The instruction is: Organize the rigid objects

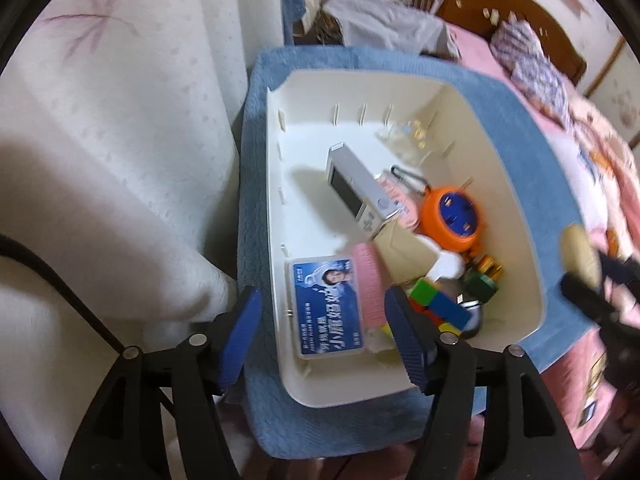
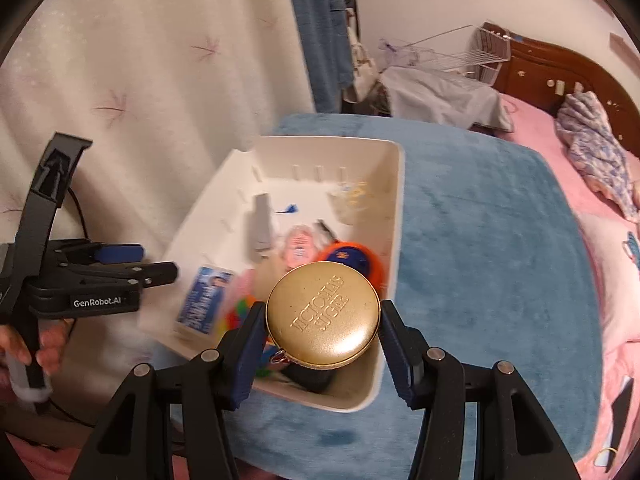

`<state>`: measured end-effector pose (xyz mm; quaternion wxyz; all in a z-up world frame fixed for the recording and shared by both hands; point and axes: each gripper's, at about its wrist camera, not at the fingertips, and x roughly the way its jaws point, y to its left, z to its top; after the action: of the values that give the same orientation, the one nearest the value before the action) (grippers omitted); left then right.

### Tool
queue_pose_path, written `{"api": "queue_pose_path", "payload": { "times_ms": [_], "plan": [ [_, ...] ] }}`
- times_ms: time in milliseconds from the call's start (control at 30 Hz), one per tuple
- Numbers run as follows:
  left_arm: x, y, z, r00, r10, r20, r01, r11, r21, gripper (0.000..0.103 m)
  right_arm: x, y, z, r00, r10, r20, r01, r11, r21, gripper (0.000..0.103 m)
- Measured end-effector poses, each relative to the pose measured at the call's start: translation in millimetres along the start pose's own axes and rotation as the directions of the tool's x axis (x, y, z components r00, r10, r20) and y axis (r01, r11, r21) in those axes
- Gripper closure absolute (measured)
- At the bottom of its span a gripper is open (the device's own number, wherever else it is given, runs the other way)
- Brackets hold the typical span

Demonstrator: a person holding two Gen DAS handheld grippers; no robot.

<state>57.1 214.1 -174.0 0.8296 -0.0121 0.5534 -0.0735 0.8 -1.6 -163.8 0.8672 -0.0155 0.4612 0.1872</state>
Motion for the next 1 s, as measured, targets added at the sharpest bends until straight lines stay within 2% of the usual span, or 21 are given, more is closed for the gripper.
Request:
{"api": "queue_pose_path", "payload": {
  "times_ms": [67,100,133,200,300,400,567,667,700,867,933,1000],
  "plan": [
    [-11,4,-2,0.999,-0.022,0.026,0.023,0.998,-0.053,0.029,2,6,3,1.000,0.025,-0.004,-0.025,1.000,-0.003,0.047],
    [-18,6,-4,0.999,-0.035,0.039,0.038,0.996,-0.078,0.027,2,9,4,0.999,0.034,-0.007,-0.034,0.999,-0.001,0.041],
    [-20,6,-4,0.998,-0.043,0.054,0.048,0.994,-0.099,0.025,3,10,5,0.999,0.041,-0.008,-0.041,0.999,0.003,0.031],
    [-28,6,-7,0.995,-0.054,0.083,0.066,0.988,-0.139,0.021,3,9,9,0.998,0.055,-0.005,-0.055,0.998,0.026,0.024],
    [-36,1,-9,0.992,-0.042,0.118,0.064,0.980,-0.188,0.018,0,1,13,0.998,0.071,0.003,-0.071,0.995,0.064,0.024],
    [-51,-10,-12,0.989,-0.020,0.144,0.048,0.980,-0.194,0.015,-5,-10,16,0.996,0.089,-0.006,-0.088,0.992,0.094,0.022],
    [-64,-39,-14,0.988,0.014,0.154,0.025,0.968,-0.248,0.013,-19,-35,13,0.992,0.115,-0.044,-0.110,0.989,0.104,0.021],
    [-72,-65,-17,0.984,0.032,0.173,0.018,0.960,-0.280,0.007,-31,-56,5,0.987,0.145,-0.066,-0.135,0.982,0.134,0.020],
    [-75,-74,-19,0.983,0.041,0.179,0.012,0.957,-0.289,0.003,-36,-64,3,0.986,0.149,-0.073,-0.138,0.980,0.142,0.020],
    [-92,-123,-27,0.972,0.088,0.216,-0.014,0.946,-0.324,0.001,-65,-106,-16,0.989,0.119,-0.082,-0.102,0.978,0.184,0.017],
    [-97,-141,-29,0.971,0.094,0.221,-0.016,0.943,-0.331,0.001,-74,-120,-21,0.989,0.117,-0.085,-0.098,0.974,0.205,0.012],
    [-101,-153,-30,0.970,0.091,0.224,-0.010,0.941,-0.338,0.001,-88,-136,-27,0.990,0.114,-0.088,-0.091,0.969,0.228,0.012]
  ]
}}
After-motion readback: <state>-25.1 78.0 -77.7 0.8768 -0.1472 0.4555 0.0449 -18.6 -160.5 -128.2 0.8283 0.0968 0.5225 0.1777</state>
